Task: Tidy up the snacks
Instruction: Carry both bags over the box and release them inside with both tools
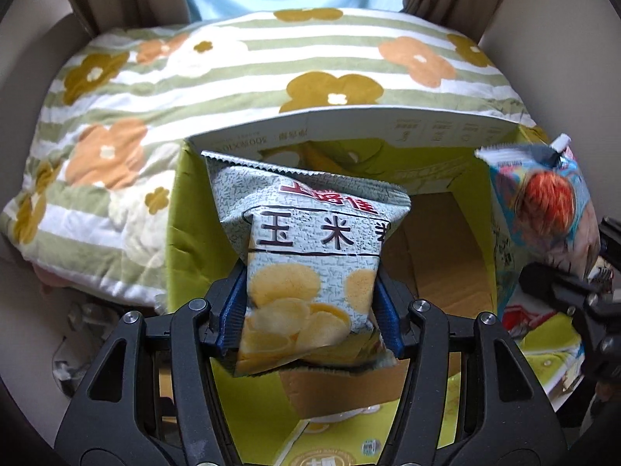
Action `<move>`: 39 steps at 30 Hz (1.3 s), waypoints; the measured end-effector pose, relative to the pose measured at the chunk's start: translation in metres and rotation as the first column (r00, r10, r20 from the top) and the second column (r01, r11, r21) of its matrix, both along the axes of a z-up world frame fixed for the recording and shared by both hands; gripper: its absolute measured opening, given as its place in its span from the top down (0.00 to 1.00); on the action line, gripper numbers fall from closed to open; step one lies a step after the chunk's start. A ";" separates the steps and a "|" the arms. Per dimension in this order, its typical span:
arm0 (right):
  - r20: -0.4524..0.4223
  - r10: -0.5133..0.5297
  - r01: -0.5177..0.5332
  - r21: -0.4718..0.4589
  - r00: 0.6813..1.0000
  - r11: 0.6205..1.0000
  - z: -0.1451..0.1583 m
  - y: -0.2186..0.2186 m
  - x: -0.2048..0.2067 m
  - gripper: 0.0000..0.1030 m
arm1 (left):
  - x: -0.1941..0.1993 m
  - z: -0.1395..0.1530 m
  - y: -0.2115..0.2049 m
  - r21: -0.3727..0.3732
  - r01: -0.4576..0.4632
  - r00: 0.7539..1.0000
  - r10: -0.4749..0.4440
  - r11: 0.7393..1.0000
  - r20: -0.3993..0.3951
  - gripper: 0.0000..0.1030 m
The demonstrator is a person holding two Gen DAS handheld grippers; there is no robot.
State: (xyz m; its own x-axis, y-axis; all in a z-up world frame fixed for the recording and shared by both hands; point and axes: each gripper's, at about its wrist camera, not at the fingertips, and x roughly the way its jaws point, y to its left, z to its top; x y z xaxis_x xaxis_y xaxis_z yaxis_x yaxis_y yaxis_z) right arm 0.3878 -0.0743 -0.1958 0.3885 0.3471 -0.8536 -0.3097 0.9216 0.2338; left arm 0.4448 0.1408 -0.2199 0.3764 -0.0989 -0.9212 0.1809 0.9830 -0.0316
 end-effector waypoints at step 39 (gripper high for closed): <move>0.035 -0.056 0.056 -0.006 0.998 0.998 -0.003 0.002 -0.008 0.00 | -0.046 0.053 0.011 0.007 -0.066 0.988 0.065 0.998 0.140 0.03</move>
